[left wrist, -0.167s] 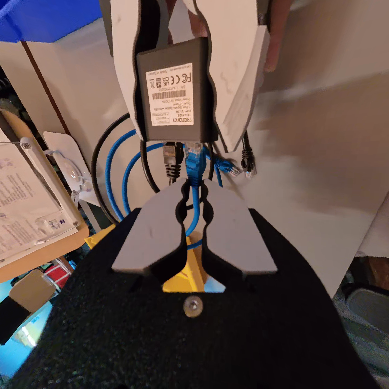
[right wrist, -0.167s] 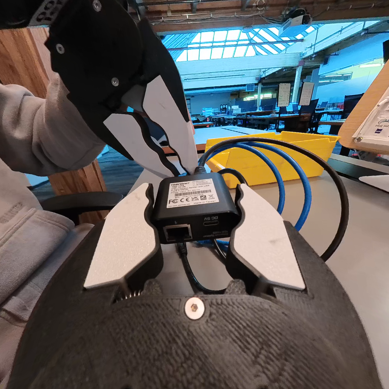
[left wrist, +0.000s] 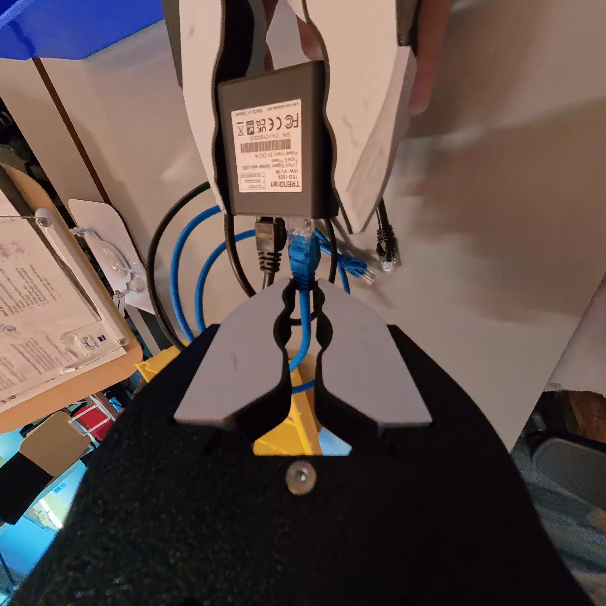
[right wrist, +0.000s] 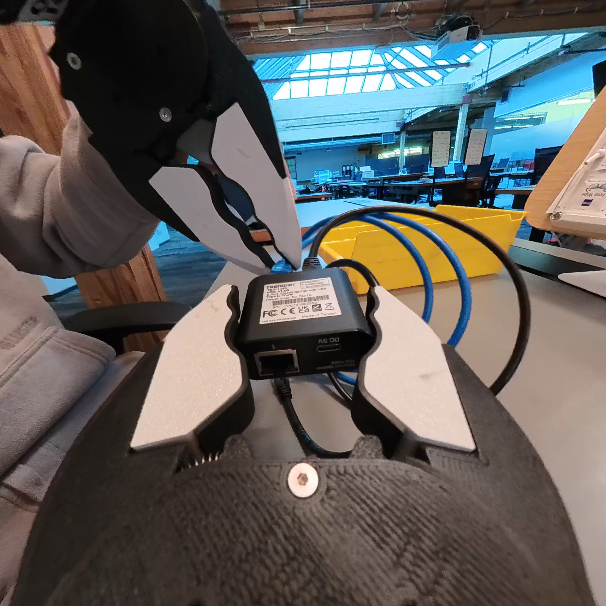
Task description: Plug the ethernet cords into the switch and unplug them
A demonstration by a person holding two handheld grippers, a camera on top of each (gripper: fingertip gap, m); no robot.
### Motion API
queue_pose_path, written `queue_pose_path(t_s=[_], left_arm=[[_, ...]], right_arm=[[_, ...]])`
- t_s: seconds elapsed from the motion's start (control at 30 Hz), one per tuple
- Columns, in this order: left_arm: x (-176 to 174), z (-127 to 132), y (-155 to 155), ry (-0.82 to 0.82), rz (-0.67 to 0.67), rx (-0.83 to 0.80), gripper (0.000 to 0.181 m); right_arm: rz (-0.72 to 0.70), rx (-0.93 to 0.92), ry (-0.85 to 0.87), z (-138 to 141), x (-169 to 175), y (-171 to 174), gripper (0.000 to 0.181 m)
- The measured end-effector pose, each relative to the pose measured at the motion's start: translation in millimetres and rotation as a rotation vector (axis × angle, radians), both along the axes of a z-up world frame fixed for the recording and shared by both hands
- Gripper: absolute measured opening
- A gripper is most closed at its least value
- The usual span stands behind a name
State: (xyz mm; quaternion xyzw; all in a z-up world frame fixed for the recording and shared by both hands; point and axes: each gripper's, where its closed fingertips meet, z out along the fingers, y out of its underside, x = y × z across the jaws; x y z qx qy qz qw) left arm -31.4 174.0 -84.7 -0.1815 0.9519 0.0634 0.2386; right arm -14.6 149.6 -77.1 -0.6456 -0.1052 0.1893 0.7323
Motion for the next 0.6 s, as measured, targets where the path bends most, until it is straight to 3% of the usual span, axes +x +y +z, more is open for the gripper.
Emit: queue_pose_path(t_s=[0.6], left_arm=[[3.6, -8.6, 11.9, 0.037, 0.007, 0.175, 0.009]], right_arm=[[-0.027, -0.076, 0.011, -7.4, 0.0, 8.5, 0.075]])
